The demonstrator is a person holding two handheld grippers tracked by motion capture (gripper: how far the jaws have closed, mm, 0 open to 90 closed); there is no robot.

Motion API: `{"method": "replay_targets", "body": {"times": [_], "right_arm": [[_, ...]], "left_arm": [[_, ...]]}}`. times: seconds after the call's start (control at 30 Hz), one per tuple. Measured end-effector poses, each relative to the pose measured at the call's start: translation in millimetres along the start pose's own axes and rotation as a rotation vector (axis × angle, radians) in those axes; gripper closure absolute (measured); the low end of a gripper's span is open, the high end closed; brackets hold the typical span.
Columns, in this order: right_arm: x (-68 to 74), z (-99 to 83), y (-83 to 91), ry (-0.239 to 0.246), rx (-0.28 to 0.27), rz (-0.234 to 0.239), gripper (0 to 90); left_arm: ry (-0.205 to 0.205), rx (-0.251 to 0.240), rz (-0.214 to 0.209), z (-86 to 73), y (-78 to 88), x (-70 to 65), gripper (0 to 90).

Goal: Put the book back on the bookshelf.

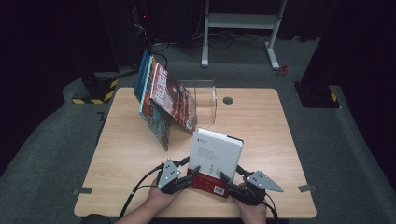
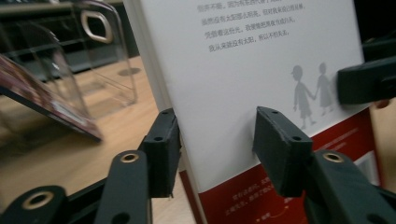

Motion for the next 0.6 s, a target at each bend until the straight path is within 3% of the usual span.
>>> {"method": "replay_targets", "body": {"times": [0.3,0.47,0.6], "right_arm": [[0.4,-0.5,1.1,-0.001,-0.008,0.005,38.0],[2.1,0.9,1.4,0.003,-0.020,0.008,38.5],[1.4,0.2,1.3,-0.002,-0.019,0.007,38.5]], "left_arm": [[-0.008,0.002,0.038,-0.5,-0.1,0.7,46.4],[0.009,0.025,0.016,-2.9,-4.0,-1.0,38.2],[0.056,0.032,-0.003,-3.8,-6.4,1.3,33.7]]}}
Point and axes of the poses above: each handheld gripper's, and its own axes: y roughly backward along the jaws, z roughly out of its top, x roughly to its left, the point moved 9 cm from there along -y, roughly forward along the jaws, and after that the axes turned 8 degrees about x, right-handed, at the moved point
